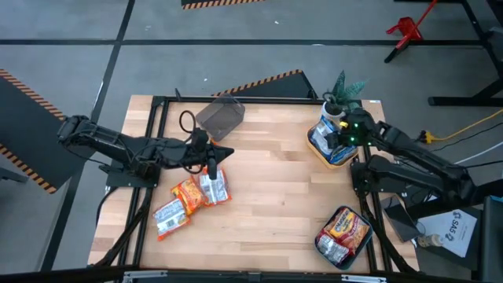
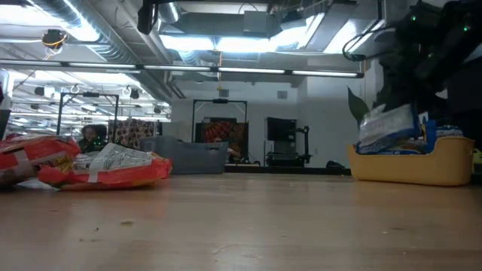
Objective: Sort Maruchan noodles
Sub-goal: Put the blue noodle pack into the yellow bin, then put the orange noodle pack into the gray bin
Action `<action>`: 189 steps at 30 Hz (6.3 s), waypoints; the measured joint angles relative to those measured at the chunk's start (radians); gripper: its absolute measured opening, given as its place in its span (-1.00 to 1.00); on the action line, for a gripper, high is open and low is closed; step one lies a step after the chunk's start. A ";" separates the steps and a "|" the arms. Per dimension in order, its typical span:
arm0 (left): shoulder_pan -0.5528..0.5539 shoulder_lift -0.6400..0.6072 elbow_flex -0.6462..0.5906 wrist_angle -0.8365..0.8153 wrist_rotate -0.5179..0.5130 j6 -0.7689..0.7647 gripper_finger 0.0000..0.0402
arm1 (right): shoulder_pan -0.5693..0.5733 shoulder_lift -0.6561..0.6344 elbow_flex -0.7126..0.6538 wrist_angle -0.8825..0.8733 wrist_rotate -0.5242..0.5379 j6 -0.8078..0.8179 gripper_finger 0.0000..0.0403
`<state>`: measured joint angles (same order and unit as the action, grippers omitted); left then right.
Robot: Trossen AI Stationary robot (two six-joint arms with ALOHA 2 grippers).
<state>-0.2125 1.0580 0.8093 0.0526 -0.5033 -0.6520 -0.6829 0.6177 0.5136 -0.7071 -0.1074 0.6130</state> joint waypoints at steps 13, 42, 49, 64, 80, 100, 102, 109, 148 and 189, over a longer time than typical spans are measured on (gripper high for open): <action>0.005 0.000 0.000 -0.001 0.008 0.000 -1.00 | -0.105 0.006 -0.006 -0.028 0.039 -0.063 -0.22; 0.019 0.000 0.000 -0.024 -0.009 0.000 -1.00 | 0.058 0.029 0.167 -0.143 -0.027 0.075 -0.14; 0.025 0.000 0.000 -0.025 -0.009 0.000 -1.00 | 0.100 0.048 0.169 -0.250 0.215 0.115 -0.36; 0.025 0.000 0.000 -0.026 -0.008 -0.001 -1.00 | 0.099 0.046 0.261 -0.510 0.466 0.168 -0.62; 0.025 -0.039 0.002 -0.072 0.247 -0.058 -1.00 | 0.135 0.132 0.441 -0.179 -0.050 0.036 -0.70; -0.050 -0.065 0.000 -0.308 0.257 -0.212 -1.00 | 0.575 0.659 0.440 0.619 -0.018 -0.218 -0.70; -0.037 -0.066 0.000 -0.311 0.235 -0.213 -1.00 | 0.581 0.678 0.440 0.611 -0.017 -0.281 -0.70; 0.061 -0.065 0.000 -0.341 0.292 -0.238 -0.82 | 0.584 0.757 0.440 0.635 -0.013 -0.379 -0.53; 0.590 -0.289 -0.510 -0.525 0.620 -0.207 -0.52 | 0.521 1.541 1.007 0.752 -0.043 -0.060 0.47; 0.589 -0.295 -0.725 -0.252 0.585 -0.389 -0.52 | 0.479 1.740 1.031 1.114 -0.081 0.271 0.47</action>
<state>0.3767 0.7631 0.0845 -0.1999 0.0818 -1.0412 -0.2039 2.3581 1.5448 0.4066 -0.1883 0.8842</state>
